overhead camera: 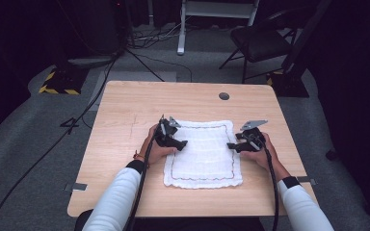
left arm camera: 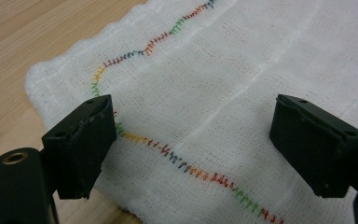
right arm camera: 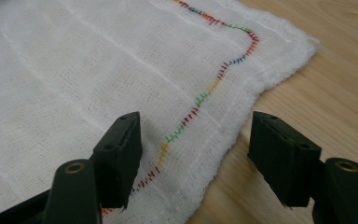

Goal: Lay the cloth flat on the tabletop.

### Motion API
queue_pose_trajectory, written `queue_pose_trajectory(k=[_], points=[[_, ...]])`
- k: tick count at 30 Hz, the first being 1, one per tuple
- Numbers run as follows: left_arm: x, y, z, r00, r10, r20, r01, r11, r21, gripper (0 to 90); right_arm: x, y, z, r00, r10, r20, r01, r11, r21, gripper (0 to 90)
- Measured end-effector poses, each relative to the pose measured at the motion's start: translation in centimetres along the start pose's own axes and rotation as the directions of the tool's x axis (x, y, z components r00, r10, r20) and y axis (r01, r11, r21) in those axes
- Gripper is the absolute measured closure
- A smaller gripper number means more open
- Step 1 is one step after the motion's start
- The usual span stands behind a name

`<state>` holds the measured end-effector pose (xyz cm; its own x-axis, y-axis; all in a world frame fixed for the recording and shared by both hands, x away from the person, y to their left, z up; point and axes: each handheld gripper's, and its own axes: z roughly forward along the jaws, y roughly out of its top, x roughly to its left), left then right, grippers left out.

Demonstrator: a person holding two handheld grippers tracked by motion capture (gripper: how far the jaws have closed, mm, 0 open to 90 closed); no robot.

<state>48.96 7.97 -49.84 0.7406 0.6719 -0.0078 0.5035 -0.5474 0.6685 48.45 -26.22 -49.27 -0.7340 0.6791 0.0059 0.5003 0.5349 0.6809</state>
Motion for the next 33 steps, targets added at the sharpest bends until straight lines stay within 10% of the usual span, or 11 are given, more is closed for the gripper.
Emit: queue_pose_trajectory(k=[8, 16, 24, 33], points=[[1.1, 0.1, -2.2, 0.9992, 0.011, -0.038, -0.012, 0.9992, -0.039, 18.5, 0.6, 0.5, -1.5, 0.9996, -0.009, 0.026, 0.011, 0.997, -0.075, 37.6], [3.4, -0.6, -2.4, 0.9958, -0.027, -0.088, 0.025, 0.9994, -0.023, 19.2, 5.6, 2.6, -2.1, 0.9897, -0.137, -0.043, 0.130, 0.983, -0.127, 39.5], [4.8, 0.0, -0.6, 0.9904, -0.083, -0.111, 0.079, 0.9962, -0.035, 19.9, 11.0, 3.6, -0.7, 0.9561, -0.255, -0.144, 0.236, 0.962, -0.140, 40.2], [6.3, -0.2, 0.2, 0.9883, -0.131, -0.079, 0.126, 0.9904, -0.057, 19.1, 16.7, 4.3, 1.0, 0.8987, -0.366, -0.242, 0.338, 0.929, -0.150, 40.4]])
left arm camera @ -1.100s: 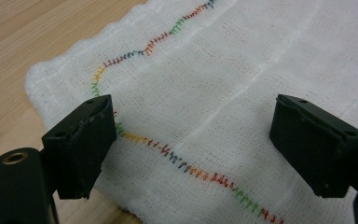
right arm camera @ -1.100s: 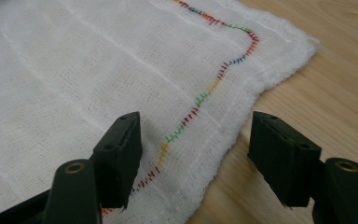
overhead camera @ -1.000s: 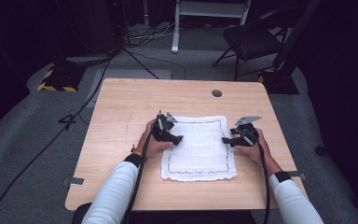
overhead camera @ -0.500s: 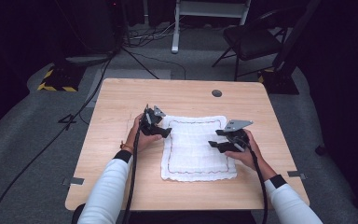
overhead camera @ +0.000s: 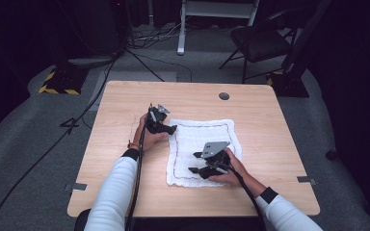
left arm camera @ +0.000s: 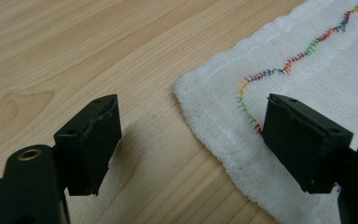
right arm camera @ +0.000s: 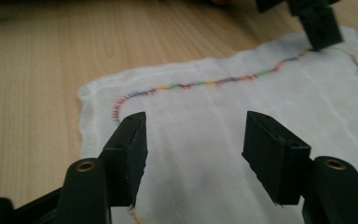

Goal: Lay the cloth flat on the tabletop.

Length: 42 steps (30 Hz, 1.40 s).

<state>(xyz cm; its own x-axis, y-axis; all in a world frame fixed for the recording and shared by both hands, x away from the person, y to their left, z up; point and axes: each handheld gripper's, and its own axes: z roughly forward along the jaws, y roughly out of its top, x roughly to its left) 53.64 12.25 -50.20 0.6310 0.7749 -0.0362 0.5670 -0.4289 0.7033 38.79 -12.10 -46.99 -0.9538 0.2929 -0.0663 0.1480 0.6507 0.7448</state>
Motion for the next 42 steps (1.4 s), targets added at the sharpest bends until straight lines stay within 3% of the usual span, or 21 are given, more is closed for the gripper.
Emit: queue_pose_trajectory(k=[6, 12, 16, 19, 22, 26, 30, 42], points=[[-0.1, -0.3, -0.4, 0.9993, 0.017, 0.033, -0.017, 0.9998, -0.011, 29.9, 2.6, 1.3, 2.4, 0.9952, -0.067, -0.071, 0.068, 0.998, 0.013, 44.6], [-0.2, -0.5, -0.8, 0.9943, 0.046, 0.096, -0.044, 0.9988, -0.021, 56.5, 4.1, 2.0, 4.3, 0.9889, -0.108, -0.103, 0.111, 0.993, 0.028, 44.6], [0.3, -1.0, -1.1, 0.9882, 0.000, 0.153, 0.005, 0.9995, -0.033, 72.1, 4.5, 1.9, 5.1, 0.9892, -0.112, -0.095, 0.116, 0.992, 0.046, 48.6], [0.3, -1.2, -1.3, 0.9873, 0.004, 0.159, 0.001, 0.9996, -0.029, 77.5, 4.7, 1.6, 5.2, 0.9886, -0.116, -0.095, 0.120, 0.992, 0.029, 53.6], [0.2, -1.3, -1.6, 0.9871, 0.013, 0.159, -0.010, 0.9998, -0.019, 80.2, 4.6, 1.5, 5.2, 0.9896, -0.095, -0.108, 0.099, 0.995, 0.032, 57.5], [0.2, -1.5, -2.0, 0.9884, 0.033, 0.148, -0.032, 0.9995, -0.007, 83.2, 4.3, 1.6, 5.1, 0.9926, -0.081, -0.090, 0.084, 0.996, 0.038, 70.0], [0.2, -1.7, -2.3, 0.9910, 0.035, 0.129, -0.034, 0.9993, -0.013, 85.1, 4.3, 1.6, 4.9, 0.9932, -0.095, -0.068, 0.098, 0.994, 0.054, 81.5], [0.8, -1.6, -3.7, 0.9934, 0.034, 0.110, -0.028, 0.9980, -0.057, 86.4, 4.3, 2.1, 4.2, 0.9918, -0.108, -0.068, 0.110, 0.994, 0.026, 84.2]])
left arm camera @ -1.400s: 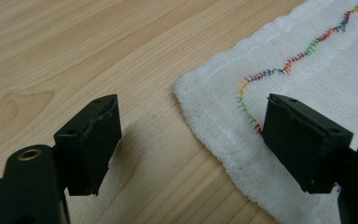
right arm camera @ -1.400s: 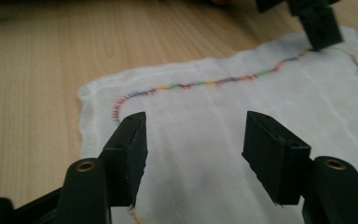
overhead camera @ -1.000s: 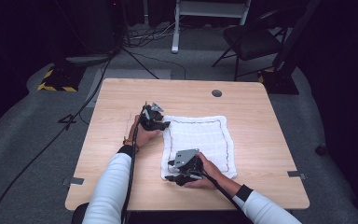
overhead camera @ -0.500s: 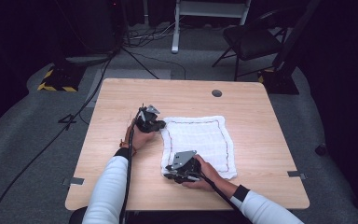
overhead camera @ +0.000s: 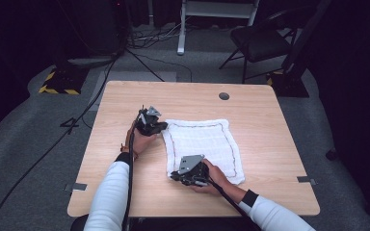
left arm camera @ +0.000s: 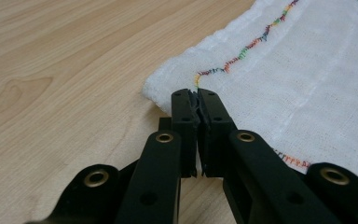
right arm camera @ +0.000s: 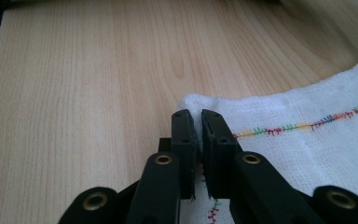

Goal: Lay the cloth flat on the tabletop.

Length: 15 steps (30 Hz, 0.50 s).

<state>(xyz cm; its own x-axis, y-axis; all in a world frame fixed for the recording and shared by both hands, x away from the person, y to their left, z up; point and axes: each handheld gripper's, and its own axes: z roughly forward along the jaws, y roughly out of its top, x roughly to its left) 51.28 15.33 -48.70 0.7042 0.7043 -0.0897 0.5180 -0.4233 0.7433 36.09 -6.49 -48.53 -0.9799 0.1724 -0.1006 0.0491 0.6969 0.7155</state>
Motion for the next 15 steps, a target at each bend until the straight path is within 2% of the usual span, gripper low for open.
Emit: queue_pose_trajectory(k=[7, 15], points=[[0.07, -0.15, -0.14, 0.9999, 0.008, -0.009, -0.008, 0.9999, 0.014, 86.4, 0.06, 0.14, -0.02, 1.0000, -0.004, -0.002, 0.004, 1.000, -0.004, 84.3], [-0.03, -0.18, -0.37, 0.9999, 0.008, -0.007, -0.008, 1.0000, -0.002, 86.5, 0.12, 0.24, -0.18, 0.9999, -0.013, -0.002, 0.013, 1.000, -0.009, 84.4]])
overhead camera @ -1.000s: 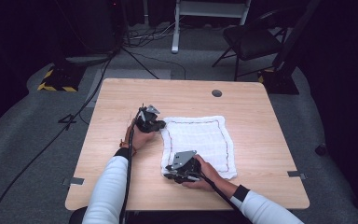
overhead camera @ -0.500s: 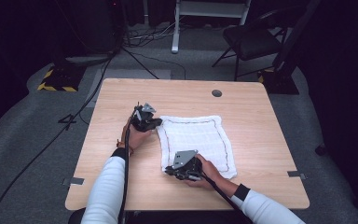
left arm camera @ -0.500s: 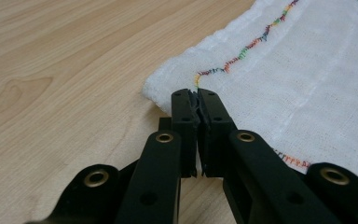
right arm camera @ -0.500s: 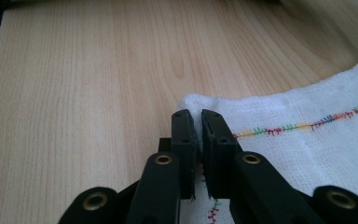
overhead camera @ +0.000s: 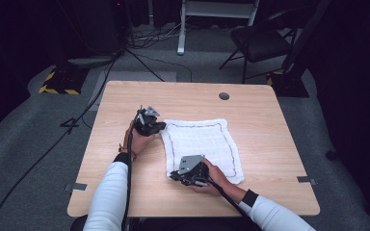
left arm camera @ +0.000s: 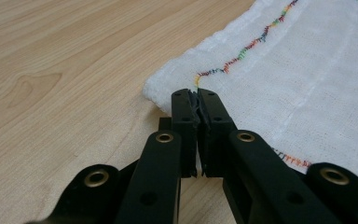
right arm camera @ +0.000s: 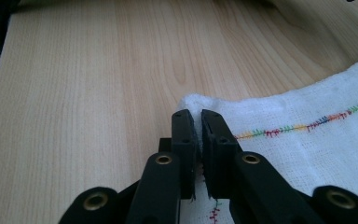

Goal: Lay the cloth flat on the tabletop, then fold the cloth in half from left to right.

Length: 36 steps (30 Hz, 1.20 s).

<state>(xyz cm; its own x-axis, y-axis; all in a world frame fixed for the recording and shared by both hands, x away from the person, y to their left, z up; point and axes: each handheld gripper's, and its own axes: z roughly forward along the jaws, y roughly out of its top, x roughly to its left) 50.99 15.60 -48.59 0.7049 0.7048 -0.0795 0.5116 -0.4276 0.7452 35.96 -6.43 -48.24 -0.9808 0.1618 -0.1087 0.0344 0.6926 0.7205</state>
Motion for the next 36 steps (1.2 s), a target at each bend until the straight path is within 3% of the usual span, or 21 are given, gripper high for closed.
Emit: queue_pose_trajectory(k=[9, 15, 20, 27, 36], points=[[0.2, 0.1, -0.4, 1.0000, -0.003, -0.003, 0.003, 1.0000, -0.002, 86.5, -0.1, 0.3, -0.4, 1.0000, 0.004, 0.007, -0.004, 1.000, -0.020, 84.5], [0.7, -0.2, -1.7, 0.9995, -0.029, -0.011, 0.029, 0.9993, -0.022, 86.5, 0.6, 1.5, 0.1, 0.9997, -0.018, 0.018, 0.019, 0.999, -0.032, 84.6], [1.0, -0.2, -2.6, 0.9995, -0.021, -0.025, 0.021, 0.9993, -0.032, 86.5, 0.6, 1.7, -0.2, 0.9995, -0.014, 0.029, 0.016, 0.999, -0.048, 84.7], [0.5, 0.3, -3.8, 0.9996, -0.015, -0.022, 0.014, 0.9978, -0.066, 86.5, 0.7, 2.1, -1.7, 0.9982, -0.016, 0.058, 0.022, 0.995, -0.096, 84.8], [-0.4, 1.8, -2.7, 0.9999, 0.005, -0.015, -0.006, 0.9948, -0.101, 86.6, 0.0, 1.5, -4.4, 0.9959, 0.040, 0.081, -0.028, 0.990, -0.140, 84.9]])
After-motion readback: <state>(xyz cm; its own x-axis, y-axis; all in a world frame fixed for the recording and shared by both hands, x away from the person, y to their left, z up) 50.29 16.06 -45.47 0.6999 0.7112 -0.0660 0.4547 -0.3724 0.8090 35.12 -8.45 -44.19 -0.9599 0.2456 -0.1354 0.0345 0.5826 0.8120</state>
